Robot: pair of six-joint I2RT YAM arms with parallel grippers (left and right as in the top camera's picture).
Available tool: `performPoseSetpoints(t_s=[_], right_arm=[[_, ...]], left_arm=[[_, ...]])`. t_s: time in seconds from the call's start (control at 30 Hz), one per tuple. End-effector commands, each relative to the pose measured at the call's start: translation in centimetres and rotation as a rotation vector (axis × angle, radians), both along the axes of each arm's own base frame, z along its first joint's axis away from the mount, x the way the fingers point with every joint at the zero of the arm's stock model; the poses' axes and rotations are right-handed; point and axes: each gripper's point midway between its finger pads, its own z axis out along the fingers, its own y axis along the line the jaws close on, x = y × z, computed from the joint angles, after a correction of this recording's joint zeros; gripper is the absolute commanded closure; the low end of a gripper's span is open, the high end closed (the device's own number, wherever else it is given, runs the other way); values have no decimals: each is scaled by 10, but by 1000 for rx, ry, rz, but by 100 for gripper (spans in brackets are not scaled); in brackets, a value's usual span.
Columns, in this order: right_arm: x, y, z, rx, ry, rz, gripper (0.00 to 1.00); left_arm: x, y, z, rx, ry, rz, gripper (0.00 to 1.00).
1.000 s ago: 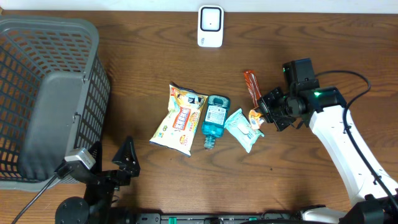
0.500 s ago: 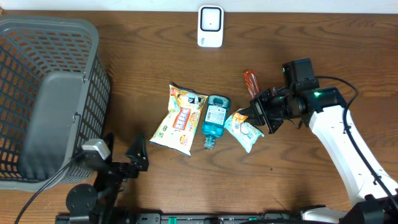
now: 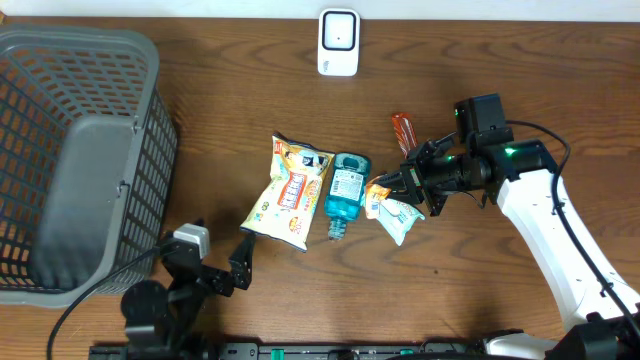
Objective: Scan the item barcode
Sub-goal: 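Grasp the orange Kleenex tissue pack with the right gripper, then carry the tissue pack up to the white scanner and hold it there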
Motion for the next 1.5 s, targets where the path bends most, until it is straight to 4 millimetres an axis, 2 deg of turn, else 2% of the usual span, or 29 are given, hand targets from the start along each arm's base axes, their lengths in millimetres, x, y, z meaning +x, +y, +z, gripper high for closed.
performPoseSetpoints(t_s=[0.0, 0.07, 0.23, 1.0, 1.07, 1.2, 1.37, 1.47], right_arm=[[-4, 7, 16, 63, -29, 37, 99], [-4, 7, 16, 63, -42, 46, 99], [-3, 6, 15, 58, -43, 44, 98], [-3, 1, 8, 7, -82, 63, 99], [12, -7, 0, -81, -230, 101, 99], [41, -24, -9, -244, -417, 109, 99], [97, -55, -7, -506, -623, -29, 99], [121, -64, -2, -620, -714, -97, 99]], left_arm=[[3, -2, -28, 18, 40, -21, 2], [5, -2, -37, 17, 48, -21, 2], [11, 1, -27, 22, 4, -3, 2], [9, 5, -37, 28, 44, 19, 2], [9, 5, -37, 28, 44, 19, 2], [9, 5, -37, 28, 44, 19, 2], [9, 5, -37, 28, 44, 19, 2], [9, 5, -37, 28, 44, 19, 2]])
